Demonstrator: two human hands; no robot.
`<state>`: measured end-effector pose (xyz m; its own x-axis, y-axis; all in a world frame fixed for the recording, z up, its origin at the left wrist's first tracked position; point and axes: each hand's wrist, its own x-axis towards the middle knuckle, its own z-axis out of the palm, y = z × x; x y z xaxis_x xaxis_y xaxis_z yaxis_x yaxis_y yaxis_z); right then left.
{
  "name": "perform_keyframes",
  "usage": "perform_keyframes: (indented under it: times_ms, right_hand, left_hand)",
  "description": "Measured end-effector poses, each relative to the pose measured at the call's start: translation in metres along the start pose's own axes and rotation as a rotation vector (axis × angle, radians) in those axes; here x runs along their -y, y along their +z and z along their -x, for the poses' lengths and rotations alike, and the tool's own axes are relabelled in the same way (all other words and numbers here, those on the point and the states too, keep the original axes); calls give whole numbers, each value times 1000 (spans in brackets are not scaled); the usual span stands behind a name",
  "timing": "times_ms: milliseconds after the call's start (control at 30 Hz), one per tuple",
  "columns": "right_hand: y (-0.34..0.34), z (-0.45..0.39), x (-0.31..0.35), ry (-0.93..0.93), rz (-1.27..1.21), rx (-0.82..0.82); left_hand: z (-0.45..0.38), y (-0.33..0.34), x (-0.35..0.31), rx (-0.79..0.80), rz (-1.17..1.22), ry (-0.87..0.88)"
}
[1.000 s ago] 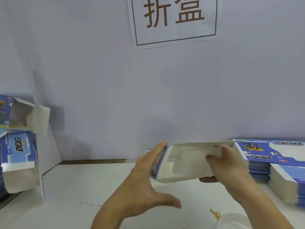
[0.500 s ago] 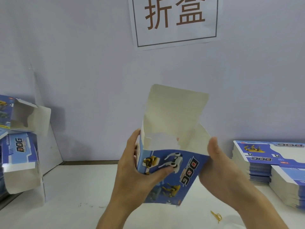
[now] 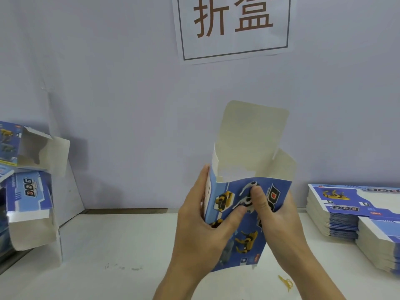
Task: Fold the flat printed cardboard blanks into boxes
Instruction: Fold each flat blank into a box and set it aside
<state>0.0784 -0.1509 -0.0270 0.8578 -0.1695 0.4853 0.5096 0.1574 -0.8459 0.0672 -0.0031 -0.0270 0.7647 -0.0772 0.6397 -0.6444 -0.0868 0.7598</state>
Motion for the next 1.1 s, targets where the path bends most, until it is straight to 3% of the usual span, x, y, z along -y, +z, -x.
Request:
perform_keyframes:
  times_ms: [133,233,333,433,567,733,833,933,1100]
  right_hand:
    - [-1,-3,9,74,-94,-55]
    - [-3,-7,22,166,-256,-56]
    - [-6,-7,35,180,-428,127]
    - [-4,-4,36,102,-350,258]
    - [7,-3,30,13,-37,80]
    - [-2,-7,21,48,-36,-104]
    - [-8,-8,23,221,-140,1]
    - [-10,-7,30,345,-166,112]
    - [3,-7,46,565,-171,346]
  left_hand:
    - [-1,-17,-4,-44,23,-66]
    - [-4,-34,-4,26,-56,-140]
    - [-6,-40,-4,-8,-86,-120]
    - [-8,-33,-7,10,-72,-110]
    - [-8,-32,-16,33,-1,-80]
    - [-7,-21,-28,184,25,-152]
    - [-10,-20,-23,220,-46,-241]
    - [-16,-25,-21,132,-10,-424]
    - [-20,-35,-28,-63,257,-517]
